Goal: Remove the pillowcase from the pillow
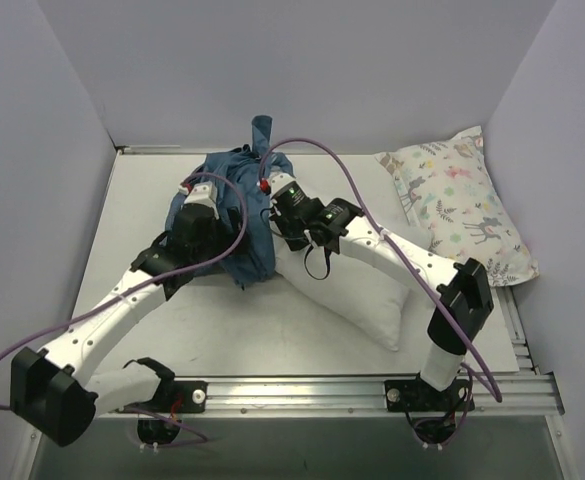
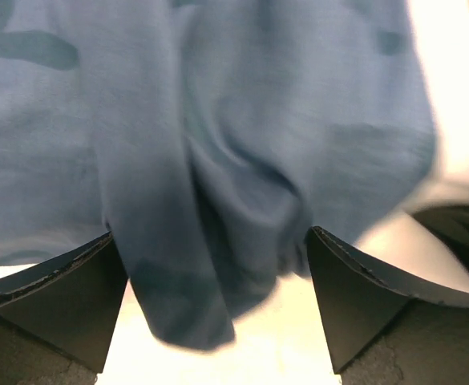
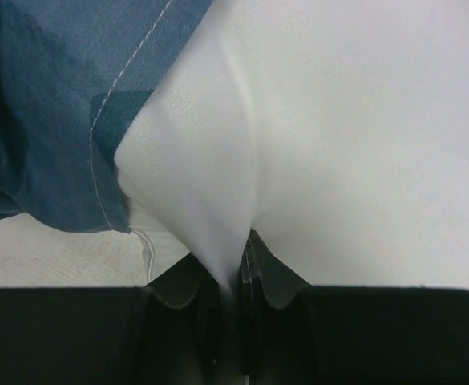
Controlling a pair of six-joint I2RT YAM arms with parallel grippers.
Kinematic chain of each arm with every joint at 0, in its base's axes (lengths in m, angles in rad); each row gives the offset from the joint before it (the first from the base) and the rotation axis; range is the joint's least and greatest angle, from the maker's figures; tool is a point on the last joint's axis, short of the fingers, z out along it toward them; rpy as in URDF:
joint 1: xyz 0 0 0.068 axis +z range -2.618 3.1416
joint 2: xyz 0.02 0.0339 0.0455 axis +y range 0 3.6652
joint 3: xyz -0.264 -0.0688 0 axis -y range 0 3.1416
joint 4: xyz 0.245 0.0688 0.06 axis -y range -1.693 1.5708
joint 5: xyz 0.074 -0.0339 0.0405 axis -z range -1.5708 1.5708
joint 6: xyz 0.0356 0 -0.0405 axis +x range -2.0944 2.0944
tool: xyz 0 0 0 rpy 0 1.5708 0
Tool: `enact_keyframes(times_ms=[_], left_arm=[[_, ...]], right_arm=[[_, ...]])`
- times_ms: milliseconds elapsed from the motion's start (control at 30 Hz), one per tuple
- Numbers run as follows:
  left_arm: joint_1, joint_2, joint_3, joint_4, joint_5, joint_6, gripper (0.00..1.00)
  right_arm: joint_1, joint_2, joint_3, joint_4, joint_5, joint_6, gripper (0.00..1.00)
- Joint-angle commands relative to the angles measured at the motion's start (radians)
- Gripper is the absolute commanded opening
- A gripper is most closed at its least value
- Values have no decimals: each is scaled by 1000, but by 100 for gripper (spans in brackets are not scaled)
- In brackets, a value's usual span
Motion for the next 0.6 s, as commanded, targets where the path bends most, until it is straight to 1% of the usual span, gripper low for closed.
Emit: enact_keyframes(times_ms=[0, 67, 100, 167, 200, 233, 333, 400, 500, 567], left_arm=[[-2, 50, 21, 58, -120, -13, 95], [1, 57, 29, 76, -163, -8, 84], [4, 58, 40, 73, -203, -5, 55], [27, 77, 70, 20, -254, -7, 25], [39, 84, 107, -5, -280, -11, 3], [74, 96, 121, -43, -304, -23, 0], [136, 103, 155, -75, -335, -48, 0], [195, 95, 152, -79, -341, -62, 0], [254, 89, 155, -80, -353, -89, 0], [272, 92, 159, -76, -378, -103, 0]], right_arm=[[-4, -96, 63, -11, -36, 40, 0], [-3, -108, 60, -20, -30, 37, 0], [-3, -125, 54, -21, -27, 36, 0], [-4, -142, 46, -32, -1, 34, 0], [-6, -159, 42, -34, 6, 34, 0], [-9, -170, 34, -40, 13, 34, 0], [-12, -208, 20, -44, 23, 36, 0], [-15, -235, 16, -52, 26, 37, 0], [-13, -272, 2, -55, 21, 42, 0], [-13, -292, -7, -55, 23, 42, 0]])
